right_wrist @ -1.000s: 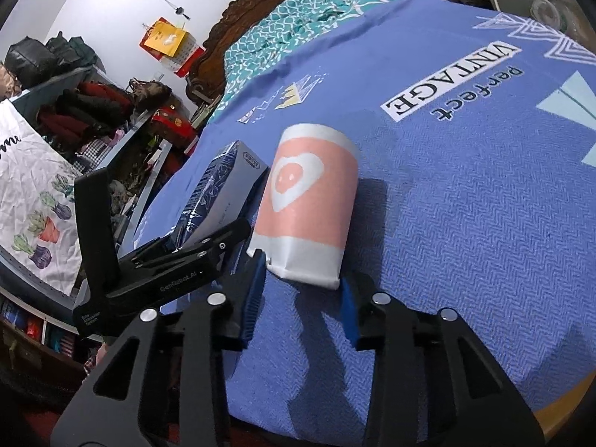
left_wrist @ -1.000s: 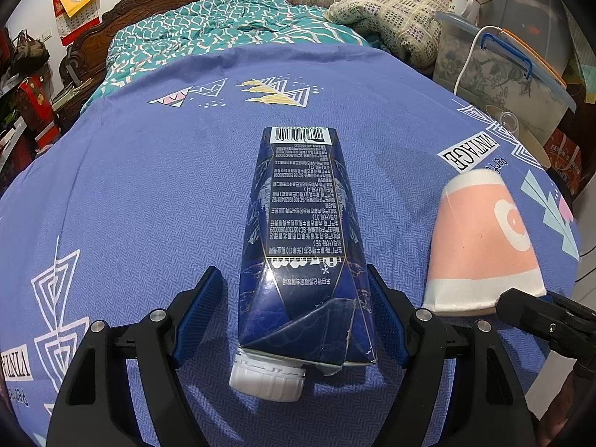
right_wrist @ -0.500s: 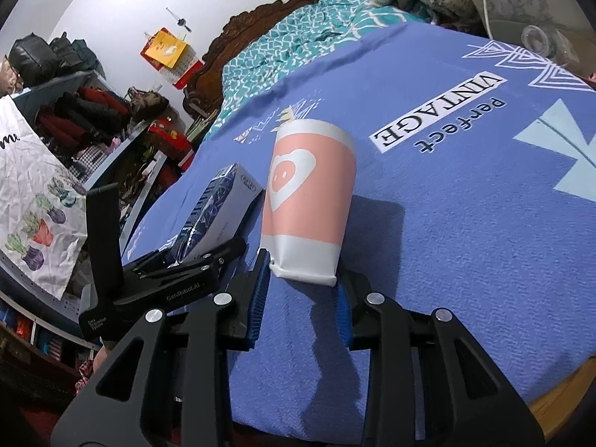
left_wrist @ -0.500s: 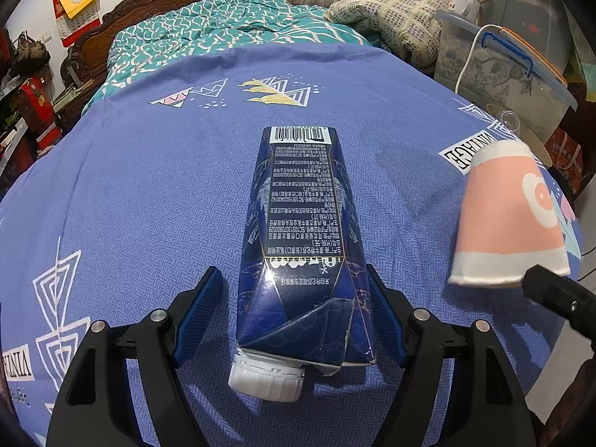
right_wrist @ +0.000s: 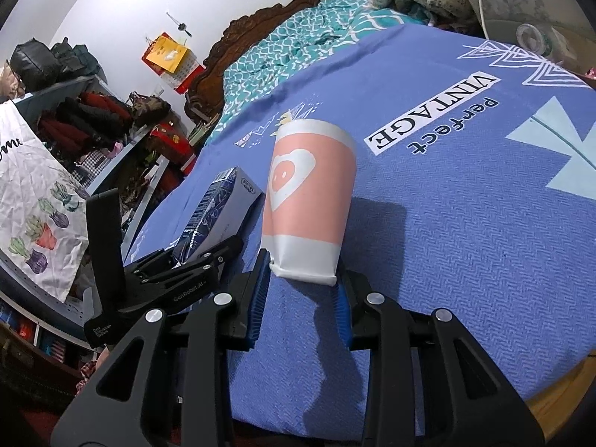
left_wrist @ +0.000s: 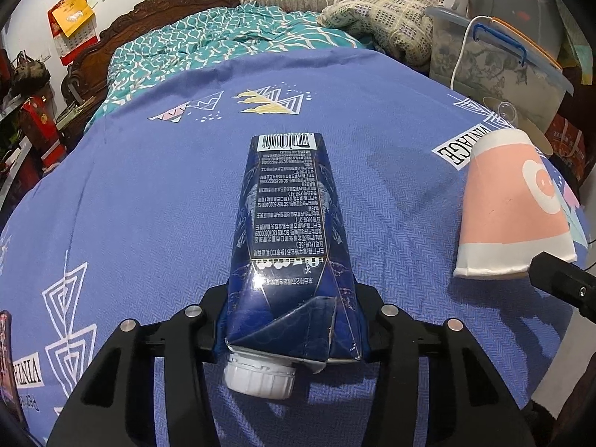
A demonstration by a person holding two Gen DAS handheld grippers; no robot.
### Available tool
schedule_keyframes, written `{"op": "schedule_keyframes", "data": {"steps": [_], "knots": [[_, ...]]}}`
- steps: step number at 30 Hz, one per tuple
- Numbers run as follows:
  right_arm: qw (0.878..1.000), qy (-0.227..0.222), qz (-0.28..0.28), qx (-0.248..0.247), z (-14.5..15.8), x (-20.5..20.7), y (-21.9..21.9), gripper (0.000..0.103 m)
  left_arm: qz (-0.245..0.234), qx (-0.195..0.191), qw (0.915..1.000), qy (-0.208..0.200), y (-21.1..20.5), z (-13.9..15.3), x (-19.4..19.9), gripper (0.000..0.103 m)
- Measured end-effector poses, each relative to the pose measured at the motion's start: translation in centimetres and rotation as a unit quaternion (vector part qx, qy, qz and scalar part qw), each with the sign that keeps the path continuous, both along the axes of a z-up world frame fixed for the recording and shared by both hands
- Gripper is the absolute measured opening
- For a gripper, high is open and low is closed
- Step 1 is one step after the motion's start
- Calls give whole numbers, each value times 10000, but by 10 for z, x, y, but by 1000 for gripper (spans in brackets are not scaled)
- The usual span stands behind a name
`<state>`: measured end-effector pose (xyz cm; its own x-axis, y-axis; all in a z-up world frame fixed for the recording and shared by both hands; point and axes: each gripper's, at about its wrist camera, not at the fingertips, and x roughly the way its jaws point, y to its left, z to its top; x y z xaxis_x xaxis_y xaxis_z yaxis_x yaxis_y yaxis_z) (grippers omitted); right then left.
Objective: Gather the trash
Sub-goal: 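Lift the blue carton with left tool while right tool lifts the pink cup, then carry carton and cup over the wastebasket with both tools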
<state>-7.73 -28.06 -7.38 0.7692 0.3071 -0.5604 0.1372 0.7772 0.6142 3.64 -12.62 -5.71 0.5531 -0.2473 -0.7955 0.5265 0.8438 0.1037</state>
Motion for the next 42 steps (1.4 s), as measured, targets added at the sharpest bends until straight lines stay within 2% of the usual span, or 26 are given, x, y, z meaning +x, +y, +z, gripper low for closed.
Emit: {"op": "schedule_keyframes", "data": {"steps": [14, 23, 33, 42], "knots": [[9998, -111, -118, 74, -1, -8, -15, 34, -106, 47, 9998, -142, -15, 9, -4, 46], [9994, -167, -265, 150, -4, -17, -26, 34, -364, 53, 9993, 31, -36, 10, -6, 46], [9982, -243, -522, 168, -2, -27, -54, 34, -758, 90, 9971, 67, -76, 16, -11, 46], [9939, -377, -1032, 101, 8, -43, -102, 34, -1322, 201, 9910, -68, -130, 22, -20, 46]]}}
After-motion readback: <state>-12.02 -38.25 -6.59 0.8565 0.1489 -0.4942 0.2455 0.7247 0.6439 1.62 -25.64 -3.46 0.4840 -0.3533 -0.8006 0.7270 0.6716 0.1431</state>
